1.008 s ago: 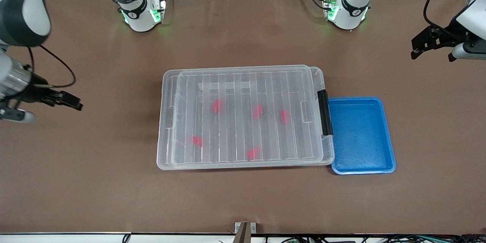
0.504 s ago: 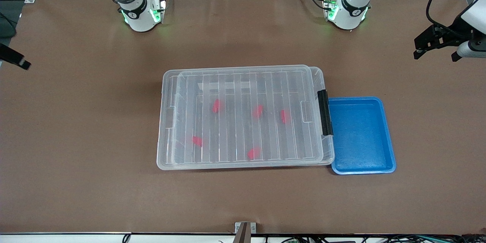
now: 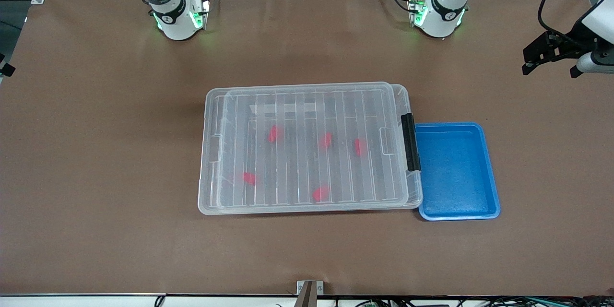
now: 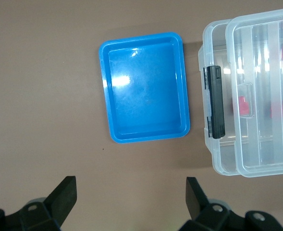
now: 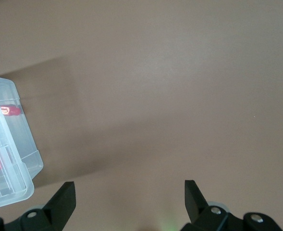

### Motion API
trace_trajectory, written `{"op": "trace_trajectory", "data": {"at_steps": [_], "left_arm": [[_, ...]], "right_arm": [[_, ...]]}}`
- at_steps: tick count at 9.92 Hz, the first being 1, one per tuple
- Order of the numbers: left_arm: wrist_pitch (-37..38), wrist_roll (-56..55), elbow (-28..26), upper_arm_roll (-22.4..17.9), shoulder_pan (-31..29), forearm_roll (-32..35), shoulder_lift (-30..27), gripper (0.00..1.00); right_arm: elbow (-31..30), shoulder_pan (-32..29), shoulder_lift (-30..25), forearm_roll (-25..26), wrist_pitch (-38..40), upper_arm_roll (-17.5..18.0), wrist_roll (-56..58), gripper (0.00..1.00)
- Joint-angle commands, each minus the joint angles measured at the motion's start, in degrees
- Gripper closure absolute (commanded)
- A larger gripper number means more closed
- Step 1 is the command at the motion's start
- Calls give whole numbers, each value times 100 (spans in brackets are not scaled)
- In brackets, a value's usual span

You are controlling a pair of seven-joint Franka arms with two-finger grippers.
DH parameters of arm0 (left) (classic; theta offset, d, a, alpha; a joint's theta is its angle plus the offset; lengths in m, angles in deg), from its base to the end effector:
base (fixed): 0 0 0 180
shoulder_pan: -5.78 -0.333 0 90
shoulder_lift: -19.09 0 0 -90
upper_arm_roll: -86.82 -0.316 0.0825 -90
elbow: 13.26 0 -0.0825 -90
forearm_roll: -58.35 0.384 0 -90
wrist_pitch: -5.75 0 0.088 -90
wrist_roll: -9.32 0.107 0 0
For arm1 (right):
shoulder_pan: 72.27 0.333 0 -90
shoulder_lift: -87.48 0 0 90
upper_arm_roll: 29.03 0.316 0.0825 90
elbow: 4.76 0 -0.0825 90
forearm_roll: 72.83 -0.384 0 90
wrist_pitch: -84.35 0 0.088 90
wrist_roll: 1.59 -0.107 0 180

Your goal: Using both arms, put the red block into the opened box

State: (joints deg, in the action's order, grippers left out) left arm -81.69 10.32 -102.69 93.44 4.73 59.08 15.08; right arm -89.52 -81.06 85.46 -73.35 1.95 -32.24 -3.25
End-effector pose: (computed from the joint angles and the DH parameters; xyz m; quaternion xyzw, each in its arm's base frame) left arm 0.5257 -0.0524 0.6628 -0.9982 0.0568 -0.0178 0.0097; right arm 0.5177 -0.1096 0.6745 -0.9930 0.1183 0.0025 0.0057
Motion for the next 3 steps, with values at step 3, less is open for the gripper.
{"op": "trace_trajectory", "data": {"at_steps": [3], "left_arm": [[95,85,5,-2,-18,-11,137,0]], "right_arm": [[92,-62,27,52,75,39,140,0]]}}
